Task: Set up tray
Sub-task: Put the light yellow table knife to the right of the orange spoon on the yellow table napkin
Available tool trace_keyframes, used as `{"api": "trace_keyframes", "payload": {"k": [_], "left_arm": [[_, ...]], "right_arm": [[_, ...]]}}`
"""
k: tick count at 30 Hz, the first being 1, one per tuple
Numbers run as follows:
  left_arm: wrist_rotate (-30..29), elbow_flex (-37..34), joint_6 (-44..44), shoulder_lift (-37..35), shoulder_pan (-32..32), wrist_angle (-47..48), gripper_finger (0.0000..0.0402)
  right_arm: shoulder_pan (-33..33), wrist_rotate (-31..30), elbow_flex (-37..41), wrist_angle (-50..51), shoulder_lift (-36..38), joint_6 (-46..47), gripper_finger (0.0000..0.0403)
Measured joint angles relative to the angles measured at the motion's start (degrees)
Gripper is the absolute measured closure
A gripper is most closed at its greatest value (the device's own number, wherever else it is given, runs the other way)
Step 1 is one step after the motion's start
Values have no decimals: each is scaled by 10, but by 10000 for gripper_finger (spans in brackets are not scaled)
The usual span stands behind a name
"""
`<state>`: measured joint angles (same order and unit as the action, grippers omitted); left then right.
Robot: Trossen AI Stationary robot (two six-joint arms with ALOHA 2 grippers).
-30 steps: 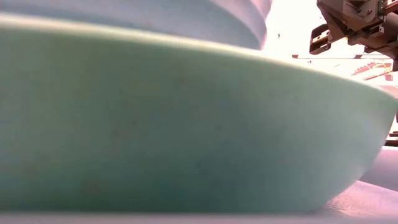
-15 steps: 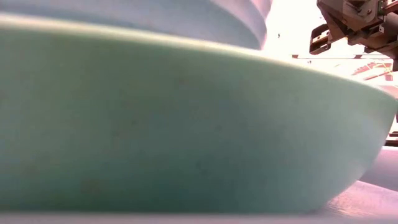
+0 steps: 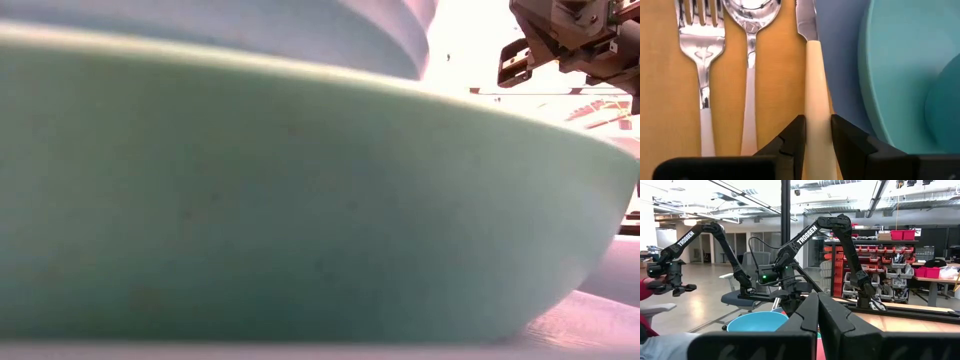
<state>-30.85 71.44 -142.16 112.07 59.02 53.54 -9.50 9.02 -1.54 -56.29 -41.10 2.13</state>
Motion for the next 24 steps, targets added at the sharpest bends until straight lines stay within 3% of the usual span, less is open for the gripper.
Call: {"api": "trace_keyframes", "payload": {"k": [7,10,18,24], "left_arm": [[4,0,-31,17,2,0,309],[-39,0,-31,34,3,-21,309],[-87,13,-22,60,0,-43,309],[-40,42,-24,61,-3,14,309]], "right_arm": [[0,0,0,0,0,0,403],[0,0,0,0,0,0,403],[0,0,0,0,0,0,403],[0,0,0,0,0,0,403]]}}
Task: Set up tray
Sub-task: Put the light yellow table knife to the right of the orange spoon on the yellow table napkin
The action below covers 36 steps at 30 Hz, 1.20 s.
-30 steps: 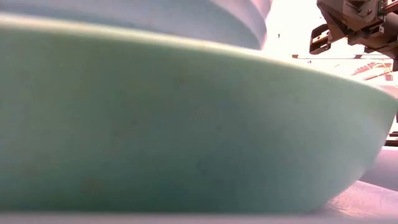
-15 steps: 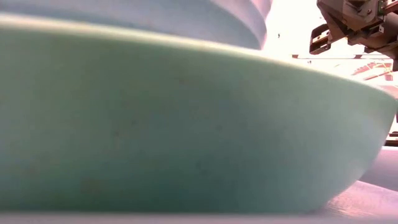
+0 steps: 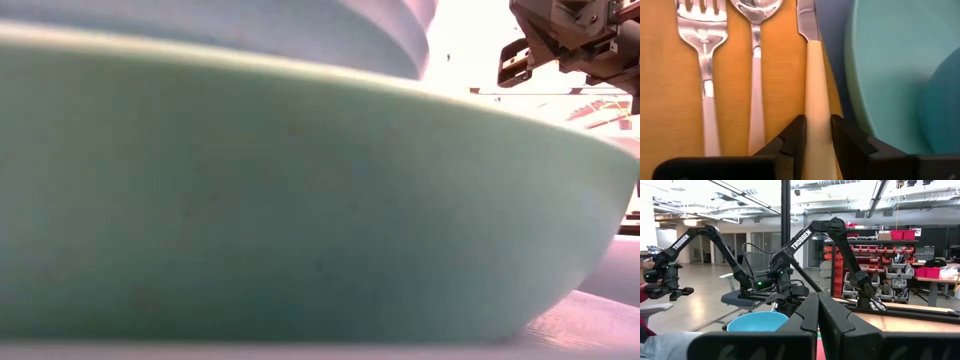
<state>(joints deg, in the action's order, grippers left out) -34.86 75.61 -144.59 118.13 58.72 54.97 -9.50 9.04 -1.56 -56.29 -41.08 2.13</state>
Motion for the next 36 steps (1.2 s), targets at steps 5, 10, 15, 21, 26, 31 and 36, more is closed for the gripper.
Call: {"api": "trace_keyframes", "payload": {"k": [5,10,15,21,26,31,36], "left_arm": [[-33,0,-1,0,1,5,309],[-45,0,0,0,0,10,309],[-37,0,-1,0,0,19,309],[-40,0,0,-1,0,20,354],[-36,0,2,-1,0,20,397],[-62,0,6,-1,3,21,381],[-108,0,3,-1,18,51,368]], "right_arm": [[0,0,0,0,0,0,403],[0,0,0,0,0,0,403],[0,0,0,0,0,0,403],[0,0,0,0,0,0,403],[0,0,0,0,0,0,403],[0,0,0,0,0,0,403],[0,0,0,0,0,0,403]]}}
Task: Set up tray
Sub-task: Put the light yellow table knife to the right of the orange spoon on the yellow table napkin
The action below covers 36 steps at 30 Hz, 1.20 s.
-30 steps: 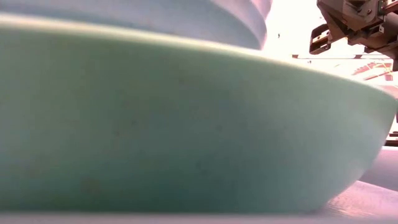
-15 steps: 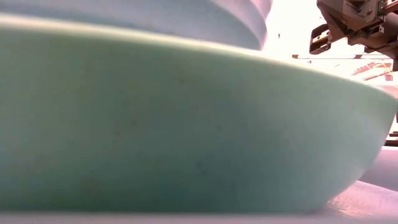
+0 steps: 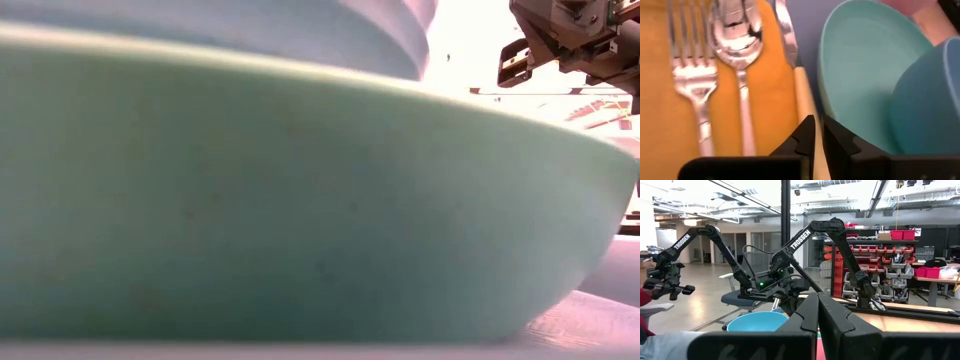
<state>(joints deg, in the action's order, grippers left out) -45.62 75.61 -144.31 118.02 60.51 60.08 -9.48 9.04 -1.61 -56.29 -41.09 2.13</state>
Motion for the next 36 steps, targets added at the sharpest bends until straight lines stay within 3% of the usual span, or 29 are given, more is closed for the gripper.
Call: {"api": "trace_keyframes", "payload": {"k": [6,10,22,27,33,36], "left_arm": [[-26,0,5,0,6,-4,367],[-6,0,4,0,7,-18,367],[6,0,18,-66,-19,114,366],[13,0,103,-97,-30,104,366],[101,0,184,-134,-30,115,366],[112,0,136,-147,-30,98,366]], "right_arm": [[0,0,0,0,0,0,403],[0,0,0,0,0,0,403],[0,0,1,0,0,0,403],[0,0,1,0,0,0,403],[0,0,1,0,0,0,403],[0,0,1,0,0,0,403]]}}
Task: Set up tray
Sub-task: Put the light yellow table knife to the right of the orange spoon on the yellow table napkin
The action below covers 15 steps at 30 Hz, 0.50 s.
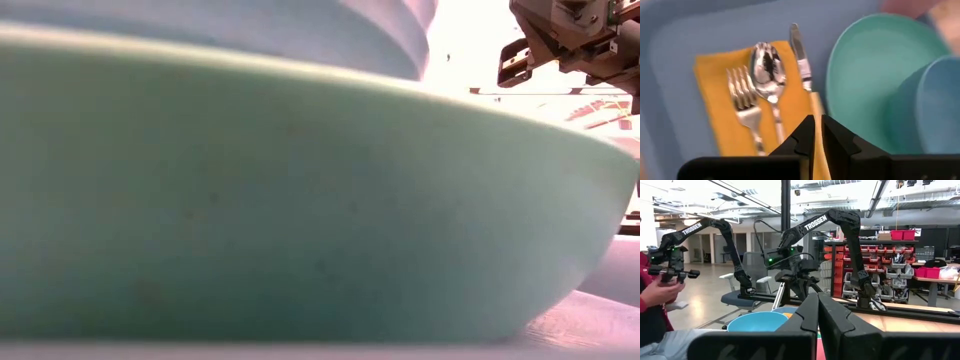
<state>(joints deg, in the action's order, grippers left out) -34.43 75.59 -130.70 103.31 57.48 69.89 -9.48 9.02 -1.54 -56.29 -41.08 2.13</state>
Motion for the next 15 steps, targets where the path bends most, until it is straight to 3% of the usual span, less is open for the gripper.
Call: {"api": "trace_keyframes", "payload": {"k": [4,11,15], "left_arm": [[12,0,-51,-10,-5,-16,366],[94,0,-88,-16,-8,-27,366],[157,0,-41,-15,-9,-39,366]], "right_arm": [[0,0,0,0,0,0,403],[0,0,0,0,0,0,403],[0,0,0,0,0,0,403]]}}
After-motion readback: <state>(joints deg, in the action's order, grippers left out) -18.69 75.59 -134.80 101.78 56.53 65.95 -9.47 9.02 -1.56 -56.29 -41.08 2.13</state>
